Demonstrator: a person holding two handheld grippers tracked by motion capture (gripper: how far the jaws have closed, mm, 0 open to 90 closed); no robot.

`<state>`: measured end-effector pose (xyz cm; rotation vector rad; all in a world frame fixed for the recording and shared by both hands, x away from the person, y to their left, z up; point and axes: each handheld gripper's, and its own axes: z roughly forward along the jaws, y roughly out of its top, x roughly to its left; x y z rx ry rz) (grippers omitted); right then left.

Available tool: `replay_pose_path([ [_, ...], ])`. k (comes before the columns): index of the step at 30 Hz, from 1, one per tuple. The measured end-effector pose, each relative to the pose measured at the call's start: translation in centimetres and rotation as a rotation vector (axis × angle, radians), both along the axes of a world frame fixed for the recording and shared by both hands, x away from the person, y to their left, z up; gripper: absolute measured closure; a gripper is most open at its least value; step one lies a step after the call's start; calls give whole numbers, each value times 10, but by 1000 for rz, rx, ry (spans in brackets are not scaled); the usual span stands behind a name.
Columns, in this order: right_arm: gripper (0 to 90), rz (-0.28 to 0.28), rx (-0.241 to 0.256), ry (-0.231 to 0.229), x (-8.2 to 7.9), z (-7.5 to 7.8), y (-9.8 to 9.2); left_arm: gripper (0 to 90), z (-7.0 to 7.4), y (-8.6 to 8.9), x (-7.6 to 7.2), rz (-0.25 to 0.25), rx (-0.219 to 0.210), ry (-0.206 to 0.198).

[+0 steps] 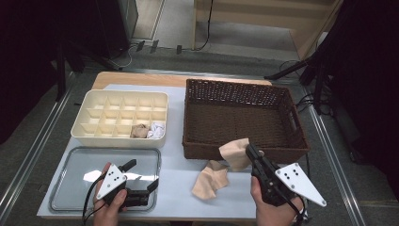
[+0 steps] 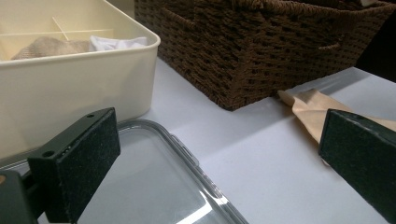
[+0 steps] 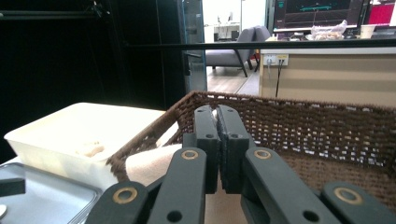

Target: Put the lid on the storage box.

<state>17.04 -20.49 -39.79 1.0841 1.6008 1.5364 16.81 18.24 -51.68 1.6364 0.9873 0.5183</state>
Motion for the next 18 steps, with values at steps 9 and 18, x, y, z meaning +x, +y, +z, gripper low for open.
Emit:
replay_pose_path([
  [9, 896, -29, 8, 22, -21, -24, -15, 0, 0, -4, 0, -13, -3, 0],
  [18, 896, -95, 8, 52, -29, -51, -47, 0, 0, -5, 0, -15, -4, 0],
])
